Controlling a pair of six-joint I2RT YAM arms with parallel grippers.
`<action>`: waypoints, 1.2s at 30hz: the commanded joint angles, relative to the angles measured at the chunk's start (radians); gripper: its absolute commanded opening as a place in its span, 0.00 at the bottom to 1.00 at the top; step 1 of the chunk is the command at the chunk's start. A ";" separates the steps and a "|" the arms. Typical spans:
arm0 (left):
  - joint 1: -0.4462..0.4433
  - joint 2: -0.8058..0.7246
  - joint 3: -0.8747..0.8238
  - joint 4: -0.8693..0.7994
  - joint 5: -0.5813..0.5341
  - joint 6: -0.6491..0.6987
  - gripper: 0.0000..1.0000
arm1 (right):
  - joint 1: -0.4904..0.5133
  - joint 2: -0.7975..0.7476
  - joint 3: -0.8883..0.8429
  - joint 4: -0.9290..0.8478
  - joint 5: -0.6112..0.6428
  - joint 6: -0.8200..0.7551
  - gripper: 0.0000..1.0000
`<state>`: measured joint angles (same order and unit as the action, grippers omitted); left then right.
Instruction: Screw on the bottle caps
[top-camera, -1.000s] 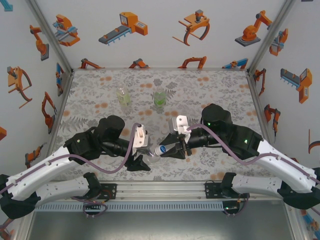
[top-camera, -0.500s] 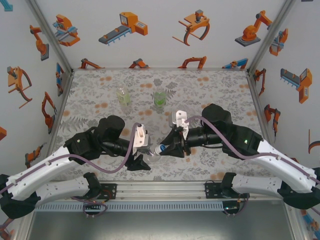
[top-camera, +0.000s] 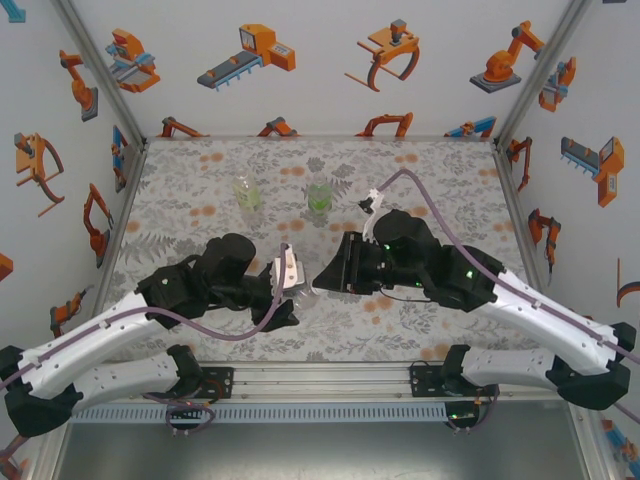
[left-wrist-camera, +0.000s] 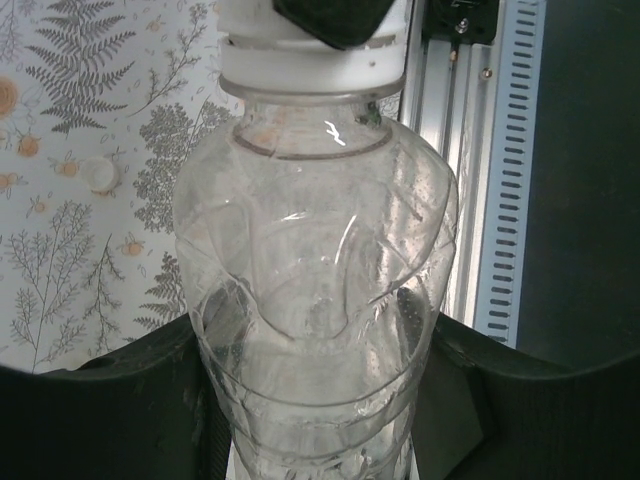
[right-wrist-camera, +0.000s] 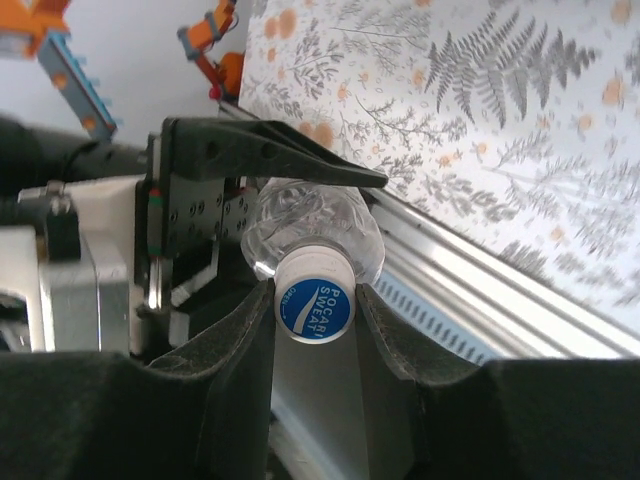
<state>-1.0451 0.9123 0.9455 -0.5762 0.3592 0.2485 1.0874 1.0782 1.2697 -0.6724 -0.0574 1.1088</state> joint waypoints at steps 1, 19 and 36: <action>-0.009 -0.019 0.008 0.057 0.040 0.021 0.00 | -0.007 0.040 0.029 -0.128 0.123 0.232 0.13; -0.009 -0.042 0.022 0.047 0.223 0.017 0.00 | -0.006 -0.068 0.109 0.055 -0.088 -0.657 0.64; -0.009 -0.046 0.045 0.033 0.311 -0.016 0.00 | -0.007 -0.065 0.097 0.049 -0.542 -1.373 0.64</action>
<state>-1.0485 0.8772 0.9504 -0.5537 0.6308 0.2405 1.0817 0.9966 1.3441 -0.6117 -0.5587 -0.1585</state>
